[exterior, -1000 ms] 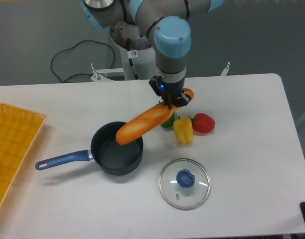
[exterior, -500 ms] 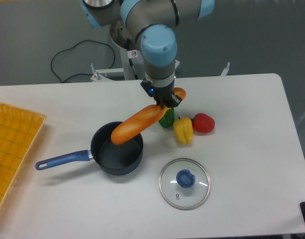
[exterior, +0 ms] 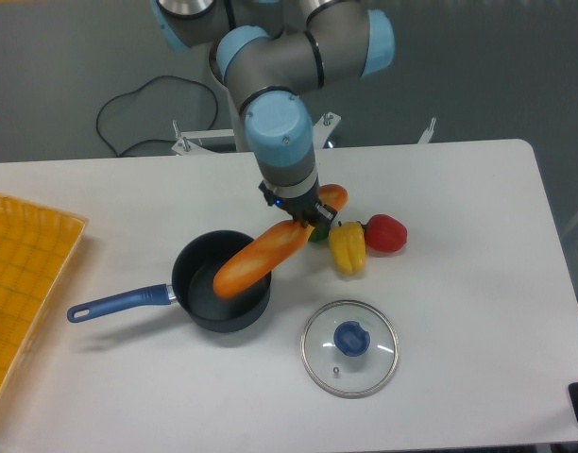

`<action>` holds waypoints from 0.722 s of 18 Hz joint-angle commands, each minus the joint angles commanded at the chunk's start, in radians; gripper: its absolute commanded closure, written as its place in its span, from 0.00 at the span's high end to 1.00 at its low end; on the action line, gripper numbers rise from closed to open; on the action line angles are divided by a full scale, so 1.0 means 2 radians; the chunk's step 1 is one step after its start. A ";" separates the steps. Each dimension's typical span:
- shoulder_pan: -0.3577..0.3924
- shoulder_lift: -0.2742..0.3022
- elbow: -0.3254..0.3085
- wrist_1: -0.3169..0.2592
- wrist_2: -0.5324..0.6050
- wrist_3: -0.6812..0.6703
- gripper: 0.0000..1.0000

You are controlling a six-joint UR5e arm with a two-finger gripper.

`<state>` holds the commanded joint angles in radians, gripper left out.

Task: Place the long bread in the pot
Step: 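Carry the bread over the dark saucepan, tilting one end down, then lower the bread end into the saucepan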

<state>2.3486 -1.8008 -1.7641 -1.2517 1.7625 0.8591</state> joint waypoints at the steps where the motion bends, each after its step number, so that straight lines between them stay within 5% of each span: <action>1: -0.001 -0.002 0.001 0.001 0.000 -0.001 0.01; 13: -0.031 -0.014 0.000 0.000 0.002 -0.022 0.13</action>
<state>2.2857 -1.8285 -1.7641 -1.2517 1.7656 0.8161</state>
